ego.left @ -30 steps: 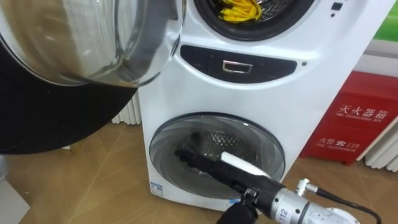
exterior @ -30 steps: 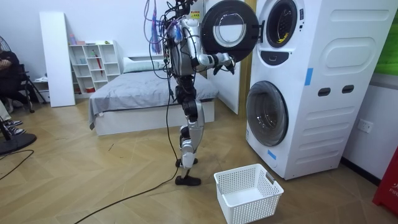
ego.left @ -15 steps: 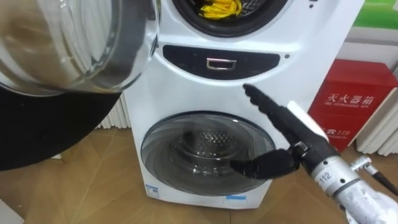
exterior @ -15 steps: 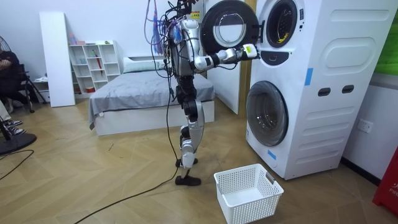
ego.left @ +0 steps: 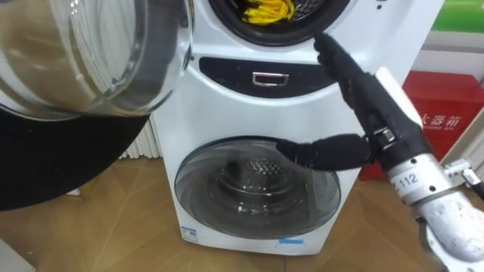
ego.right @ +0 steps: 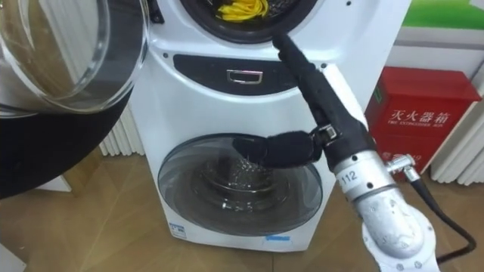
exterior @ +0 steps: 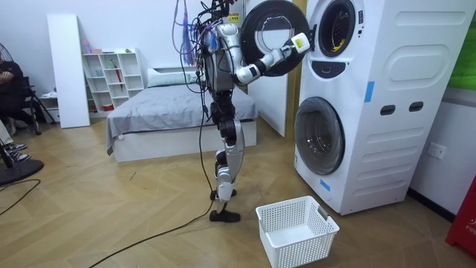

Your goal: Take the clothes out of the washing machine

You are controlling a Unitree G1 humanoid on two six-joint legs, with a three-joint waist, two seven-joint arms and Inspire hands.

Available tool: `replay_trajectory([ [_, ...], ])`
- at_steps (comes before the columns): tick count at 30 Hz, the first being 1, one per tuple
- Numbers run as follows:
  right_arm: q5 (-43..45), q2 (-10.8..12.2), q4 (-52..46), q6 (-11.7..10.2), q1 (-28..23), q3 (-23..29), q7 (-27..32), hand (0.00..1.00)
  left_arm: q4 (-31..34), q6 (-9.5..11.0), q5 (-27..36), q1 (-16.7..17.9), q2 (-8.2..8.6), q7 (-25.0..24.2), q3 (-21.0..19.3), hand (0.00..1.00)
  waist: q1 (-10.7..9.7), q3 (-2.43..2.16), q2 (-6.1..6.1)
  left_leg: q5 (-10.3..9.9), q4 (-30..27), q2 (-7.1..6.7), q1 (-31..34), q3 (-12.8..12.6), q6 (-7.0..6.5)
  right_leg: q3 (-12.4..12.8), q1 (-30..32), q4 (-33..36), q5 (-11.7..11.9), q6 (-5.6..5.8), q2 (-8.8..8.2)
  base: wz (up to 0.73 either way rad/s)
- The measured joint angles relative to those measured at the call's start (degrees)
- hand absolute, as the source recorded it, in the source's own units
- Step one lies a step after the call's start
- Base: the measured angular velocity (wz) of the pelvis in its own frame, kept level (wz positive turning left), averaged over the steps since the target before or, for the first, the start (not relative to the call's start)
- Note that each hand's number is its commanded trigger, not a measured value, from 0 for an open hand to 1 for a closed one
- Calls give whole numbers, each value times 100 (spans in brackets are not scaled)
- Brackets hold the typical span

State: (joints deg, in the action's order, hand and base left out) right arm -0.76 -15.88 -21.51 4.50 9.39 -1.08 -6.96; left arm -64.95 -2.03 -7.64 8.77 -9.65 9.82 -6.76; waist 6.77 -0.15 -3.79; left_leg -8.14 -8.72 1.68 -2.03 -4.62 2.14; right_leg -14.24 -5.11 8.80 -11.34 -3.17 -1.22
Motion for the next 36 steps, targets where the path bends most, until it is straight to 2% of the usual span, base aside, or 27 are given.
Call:
replay_trajectory([
  [4,-570,0,2,0,182,-3,248,0,0,-6,6,38,11,0,19,0,4,-11,-25,-1,2,1,-32,24,-1,-26,-47,4,1,2,0,3],
  [6,-872,1,2,-14,209,-4,364,0,1,-4,4,65,10,1,18,0,5,-5,-22,-5,0,8,-44,24,-6,-42,-57,10,2,4,1,0],
  [8,-1111,1,2,-26,226,-3,507,0,1,-4,4,83,13,1,21,0,-4,24,7,-26,-2,28,-43,24,-20,-82,-51,39,2,4,6,2],
  [11,-1140,32,5,-26,257,-31,702,0,-36,-20,5,105,11,1,28,0,10,56,30,-39,-44,34,-25,56,-24,-79,-29,88,-1,9,6,0],
  [13,-1138,114,5,-32,272,-53,770,0,-40,-57,-2,107,11,1,29,0,11,54,29,-51,-102,34,38,57,-28,-78,7,86,-2,9,7,2],
  [17,-1153,123,49,-72,287,-174,828,0,-63,-152,-36,110,13,4,22,0,103,57,29,-92,-245,35,85,27,-42,-17,-2,90,-6,6,16,-1],
  [19,-1325,123,157,-138,352,-177,806,0,-124,-158,10,183,13,23,19,0,149,70,46,-226,-538,83,173,24,-32,-14,-45,115,-25,2,50,2],
  [21,-1366,123,350,-157,371,-180,809,0,-152,-175,41,274,43,94,18,0,199,73,50,-312,-756,89,175,24,-24,-2,-78,196,-112,10,40,3],
  [24,-1315,132,559,-197,370,-231,858,0,-151,-186,74,394,53,105,18,0,285,83,62,-541,-1415,172,392,79,-4,7,-53,450,-307,-26,62,0],
  [27,-1489,144,645,-202,375,-238,979,0,-150,-287,70,438,60,105,20,0,321,64,33,-573,-1956,179,683,228,-2,-40,-62,611,-422,-76,53,16],
  [28,-1493,151,689,-217,412,-240,1074,0,-156,-303,70,476,71,103,20,0,326,78,31,-560,-2345,175,901,256,-8,26,-116,605,-442,-108,64,33],
  [29,-1485,152,762,-250,434,-243,1182,0,-155,-312,70,480,69,105,20,0,317,81,2,-585,-2412,152,1131,274,1,137,-148,599,-483,-115,65,30],
  [30,-1489,143,795,-252,458,-240,1228,0,-154,-316,70,480,70,108,21,0,318,94,-27,-575,-2234,137,1237,256,16,170,-155,602,-512,-116,64,21],
  [31,-1500,141,884,-252,536,-234,1302,0,-155,-327,74,488,74,111,24,0,348,107,-57,-514,-1757,101,1458,254,49,180,-163,617,-588,-125,47,-7],
  [32,-1545,146,942,-249,563,-224,1369,0,-147,-331,73,508,61,118,17,0,469,103,-57,-156,-1330,48,1658,242,55,260,-171,635,-656,-97,11,-24],
  [33,-1574,146,950,-245,566,-233,1388,0,-139,-330,73,537,46,120,18,0,522,85,-56,40,-1146,31,1719,220,49,302,-195,629,-679,-71,-15,-32],
  [34,-1642,141,948,-245,580,-235,1397,0,-145,-329,74,576,32,117,21,0,574,92,-91,440,-818,17,1777,181,11,317,-274,597,-705,26,-61,-19],
  [35,-1693,140,948,-245,588,-236,1421,0,-144,-329,77,587,34,116,22,0,582,85,-92,613,-767,16,1780,164,-29,317,-311,581,-728,64,-77,-4],
  [36,-1689,141,945,-245,609,-254,1501,0,-138,-326,77,575,29,99,21,0,556,56,-134,822,-786,-61,1787,134,-212,321,-329,562,-806,156,-134,6],
])
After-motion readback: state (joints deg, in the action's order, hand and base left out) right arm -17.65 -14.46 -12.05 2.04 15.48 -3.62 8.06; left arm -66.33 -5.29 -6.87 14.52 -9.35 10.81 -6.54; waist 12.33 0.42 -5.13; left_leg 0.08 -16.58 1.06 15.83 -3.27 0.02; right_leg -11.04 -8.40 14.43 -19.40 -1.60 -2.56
